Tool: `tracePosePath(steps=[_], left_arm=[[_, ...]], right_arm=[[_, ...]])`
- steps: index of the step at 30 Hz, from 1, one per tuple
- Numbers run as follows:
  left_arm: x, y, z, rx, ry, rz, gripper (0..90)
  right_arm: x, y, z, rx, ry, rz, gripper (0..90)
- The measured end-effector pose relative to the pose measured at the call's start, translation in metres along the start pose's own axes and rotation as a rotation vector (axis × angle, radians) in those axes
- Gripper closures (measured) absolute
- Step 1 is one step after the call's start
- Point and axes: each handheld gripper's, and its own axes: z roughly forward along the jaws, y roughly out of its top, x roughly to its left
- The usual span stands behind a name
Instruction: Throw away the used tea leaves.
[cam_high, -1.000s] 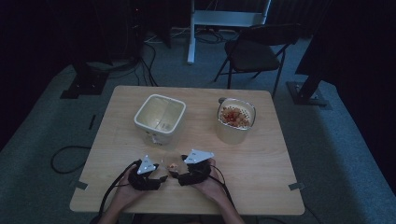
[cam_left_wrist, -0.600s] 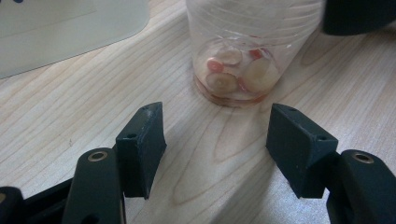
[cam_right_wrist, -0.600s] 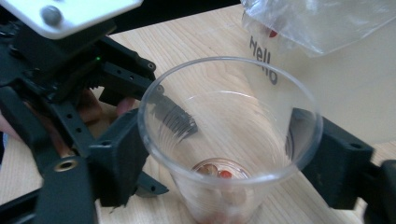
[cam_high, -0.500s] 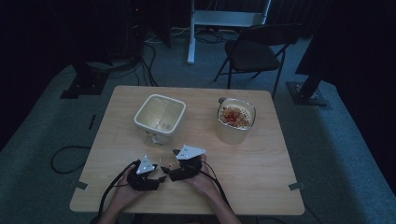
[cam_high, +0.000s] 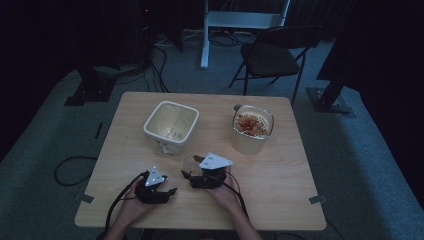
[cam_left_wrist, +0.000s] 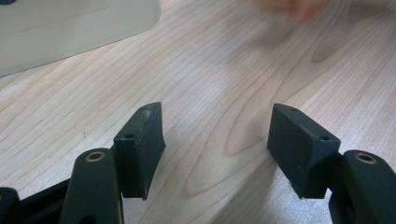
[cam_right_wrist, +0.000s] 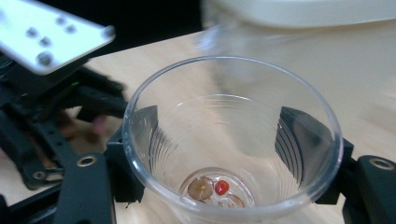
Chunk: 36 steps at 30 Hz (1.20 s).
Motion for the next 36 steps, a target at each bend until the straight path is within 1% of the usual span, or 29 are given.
tracePosePath(steps=[1,3,4,5,7,10,12,14,17,19,23,26,31,36], left_arm=[[0.0,0.0,0.0,0.0,0.0,0.0,36.8],[0.0,0.0,0.0,-0.002,0.002,0.0,36.7],[0.0,0.0,0.0,-0.002,0.002,-0.001,36.8],[0.001,0.0,0.0,-0.002,0.002,-0.001,36.7],[0.001,0.0,0.001,-0.002,0.003,-0.001,36.5],[0.001,0.0,0.001,-0.002,0.008,0.002,35.7],[0.001,0.0,0.001,-0.006,0.022,0.01,35.3],[0.001,0.0,0.001,-0.007,0.027,0.012,35.2],[0.001,0.0,0.001,-0.008,0.026,0.007,34.5],[0.002,0.0,0.001,-0.007,0.027,0.01,34.4],[0.002,0.0,0.001,-0.005,0.027,0.008,34.3],[0.003,0.0,0.001,-0.003,0.024,0.007,34.3],[0.003,0.0,0.001,-0.003,0.024,0.005,34.3],[0.003,0.0,0.001,-0.003,0.021,-0.001,34.3]], right_arm=[[-0.003,0.002,-0.006,0.003,-0.02,0.003,30.4],[-0.016,0.007,-0.03,-0.013,-0.071,0.022,30.4],[-0.02,0.009,-0.036,-0.015,-0.09,0.026,30.4],[-0.026,0.011,-0.048,-0.014,-0.125,0.031,30.4],[-0.038,0.016,-0.066,-0.01,-0.178,0.046,30.4],[-0.056,0.021,-0.092,-0.022,-0.239,0.065,30.4],[-0.067,0.025,-0.107,-0.023,-0.285,0.066,30.4],[-0.077,0.027,-0.12,-0.023,-0.324,0.061,30.4],[-0.09,0.031,-0.137,-0.019,-0.37,0.066,30.4],[-0.101,0.033,-0.15,-0.015,-0.41,0.067,30.4],[-0.122,0.035,-0.168,-0.024,-0.457,0.095,30.8],[-0.136,0.037,-0.178,-0.023,-0.499,0.107,30.9],[-0.159,0.038,-0.189,-0.013,-0.556,0.121,31.1],[-0.179,0.038,-0.193,0.012,-0.603,0.131,31.4]])
